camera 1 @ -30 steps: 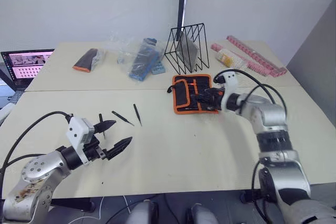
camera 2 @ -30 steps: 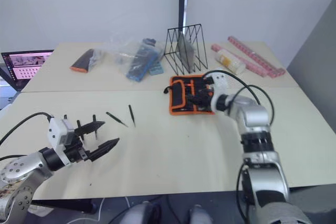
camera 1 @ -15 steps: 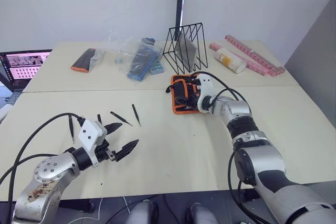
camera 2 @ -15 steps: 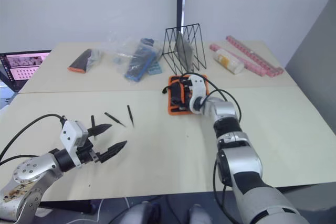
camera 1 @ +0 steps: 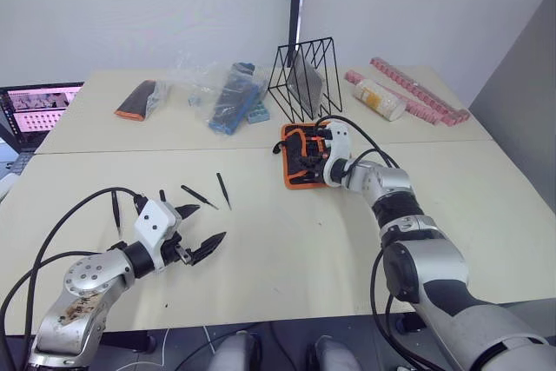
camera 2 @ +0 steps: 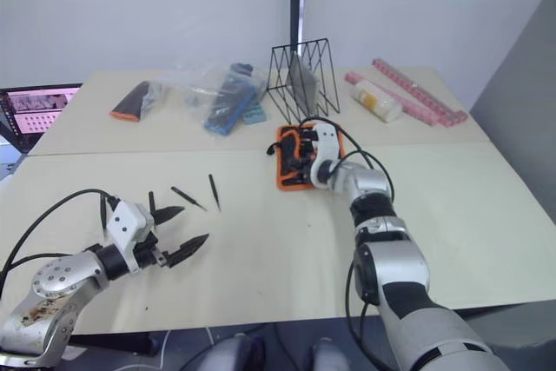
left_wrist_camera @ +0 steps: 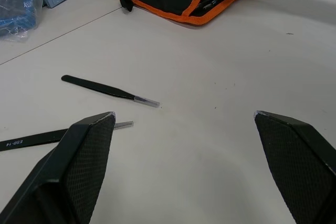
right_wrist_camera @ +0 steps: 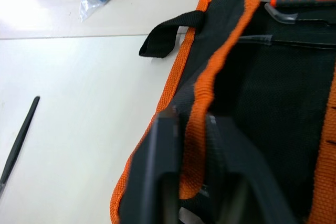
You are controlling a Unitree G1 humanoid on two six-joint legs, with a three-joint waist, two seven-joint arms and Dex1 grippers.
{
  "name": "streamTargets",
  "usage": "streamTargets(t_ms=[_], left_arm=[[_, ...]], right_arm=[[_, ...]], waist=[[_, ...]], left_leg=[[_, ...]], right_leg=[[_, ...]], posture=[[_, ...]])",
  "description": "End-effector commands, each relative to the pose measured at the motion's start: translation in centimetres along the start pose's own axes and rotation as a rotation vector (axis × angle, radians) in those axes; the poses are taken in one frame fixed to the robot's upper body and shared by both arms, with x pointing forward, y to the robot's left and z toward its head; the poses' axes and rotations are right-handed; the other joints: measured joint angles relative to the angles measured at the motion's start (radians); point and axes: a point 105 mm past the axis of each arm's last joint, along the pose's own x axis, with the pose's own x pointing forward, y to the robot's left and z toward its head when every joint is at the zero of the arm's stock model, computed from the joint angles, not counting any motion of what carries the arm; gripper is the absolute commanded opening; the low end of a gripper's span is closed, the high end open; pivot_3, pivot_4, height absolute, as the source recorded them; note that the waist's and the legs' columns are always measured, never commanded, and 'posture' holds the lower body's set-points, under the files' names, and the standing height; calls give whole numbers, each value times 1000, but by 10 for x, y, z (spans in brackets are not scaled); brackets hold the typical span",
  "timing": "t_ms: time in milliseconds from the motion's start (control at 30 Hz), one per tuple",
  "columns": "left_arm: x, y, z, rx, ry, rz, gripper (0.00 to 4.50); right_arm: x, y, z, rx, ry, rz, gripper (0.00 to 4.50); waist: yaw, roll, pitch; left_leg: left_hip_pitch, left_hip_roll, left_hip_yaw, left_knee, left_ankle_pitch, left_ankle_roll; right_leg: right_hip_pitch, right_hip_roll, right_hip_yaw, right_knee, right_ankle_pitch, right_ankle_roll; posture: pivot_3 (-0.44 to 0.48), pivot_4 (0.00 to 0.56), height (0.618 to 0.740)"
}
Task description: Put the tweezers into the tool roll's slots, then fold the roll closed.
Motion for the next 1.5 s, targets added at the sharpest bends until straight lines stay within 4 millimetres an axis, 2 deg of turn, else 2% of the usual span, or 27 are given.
streamTargets(t_ms=[33, 167, 267, 333, 567, 700, 767, 933, 1067, 1167, 1400, 1500], left_arm=[[1, -2, -2, 7, 3, -27, 4500], [2, -6, -3, -12, -10, -62, 4500], [7, -3, -19, 39, 80, -62, 4500], [11, -2, -18, 33, 79, -73, 4500], [34, 4, 7, 172, -33, -96, 4500], [53, 2, 35, 120, -154, -173, 4500], [64, 3, 40, 130, -143, -220, 4500], [97, -8, 49, 184, -143, -386, 4500], [128, -18, 59, 258, -154, -443, 4500], [141, -19, 59, 313, -143, -453, 4500], [145, -20, 57, 422, -108, -545, 4500], [142, -24, 55, 406, -96, -618, 3687]], right_arm=[[-9, -2, 15, -36, -41, 15, 31], [-20, -7, 21, -83, -25, 39, 31], [-26, 1, 16, -117, 44, 87, 31], [-33, 11, 6, -169, 118, 135, 31], [-75, 32, -23, -378, 311, 267, 31], [-100, 41, -28, -515, 382, 301, 31], [-108, 47, -28, -544, 394, 317, 31], [-118, 61, -33, -587, 415, 346, 31], [-125, 69, -38, -595, 441, 362, 31], [-129, 70, -42, -607, 459, 355, 31], [-132, 62, -46, -650, 488, 314, 31], [-134, 58, -46, -640, 487, 310, 0]], waist=[[0, 0, 0], [2, 0, 0], [0, 0, 0], [0, 0, 0], [11, 0, 0], [18, 0, 0], [21, -1, 0], [23, -1, 0], [28, -2, 1], [25, -3, 2], [24, -3, 2], [27, -3, 2]], left_leg=[[0, 0, 0, 0, 0, 0], [0, 0, 0, 0, 0, 0], [0, 0, 0, 0, 0, 0], [0, 0, 0, -1, 0, 0], [-1, -1, 0, -2, -1, 1], [-3, -1, 0, -1, -2, 1], [-4, -1, 0, 0, -2, 1], [-4, -1, 0, 2, 0, 4], [-6, -1, 0, 4, -1, 6], [-10, -1, 0, 9, -3, 9], [-14, -1, 0, 15, -5, 13], [-14, -2, 0, 15, -5, 13]], right_leg=[[0, 0, 0, 0, 0, 0], [0, -1, 0, 0, 0, 0], [0, -1, 0, -1, 0, 0], [0, -1, 0, -1, 0, 0], [-1, -5, -2, -3, 0, 0], [-1, -7, -3, -6, 2, 2], [-1, -7, -5, -7, 2, 2], [-1, -7, -6, -7, 2, 2], [-1, -7, -7, -6, 3, 4], [-1, -7, -8, -6, 3, 5], [-2, -7, -9, -6, 5, 9], [-2, -8, -9, -7, 6, 9]], posture=[[0, 150, 704], [0, 150, 704], [0, 150, 704], [0, 150, 704], [0, 150, 704], [0, 150, 704], [0, 150, 704], [0, 150, 704], [0, 150, 704], [0, 150, 704], [0, 150, 704], [0, 150, 704]])
